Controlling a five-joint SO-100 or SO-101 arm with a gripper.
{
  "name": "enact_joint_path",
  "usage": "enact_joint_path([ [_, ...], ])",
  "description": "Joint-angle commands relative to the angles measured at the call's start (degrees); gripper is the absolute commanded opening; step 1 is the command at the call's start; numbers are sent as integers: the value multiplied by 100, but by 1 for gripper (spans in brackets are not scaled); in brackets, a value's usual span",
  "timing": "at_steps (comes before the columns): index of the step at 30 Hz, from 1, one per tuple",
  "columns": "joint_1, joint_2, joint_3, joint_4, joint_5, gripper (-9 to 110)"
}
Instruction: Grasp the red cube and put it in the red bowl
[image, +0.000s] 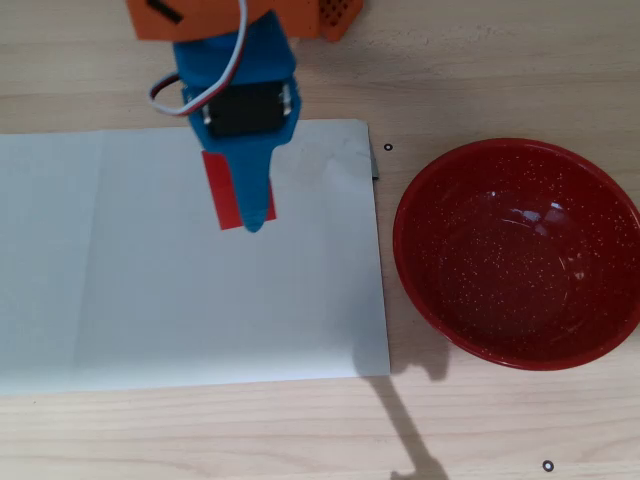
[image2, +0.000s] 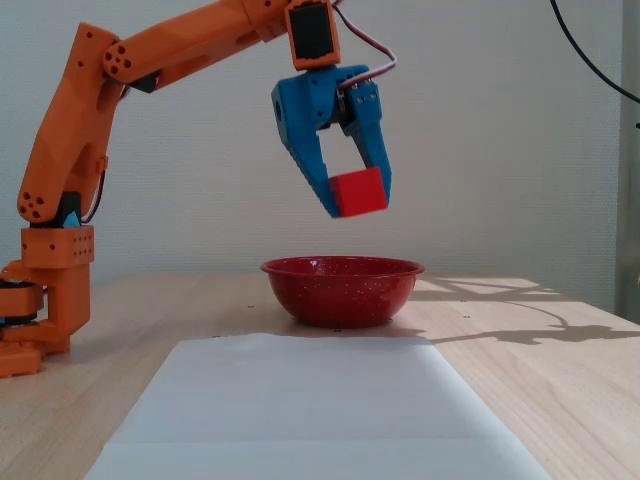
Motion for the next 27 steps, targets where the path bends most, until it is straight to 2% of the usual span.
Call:
enact_joint_path([
  [1, 369, 1239, -97, 580, -308, 0],
  [10, 1916, 1969, 378, 431, -1257, 0],
  [20, 3560, 1995, 1415, -1055, -2118, 1],
  [24, 3814, 1802, 2004, -1828, -2188, 7],
  [27, 3850, 1688, 2470, -2426, -2171, 21],
])
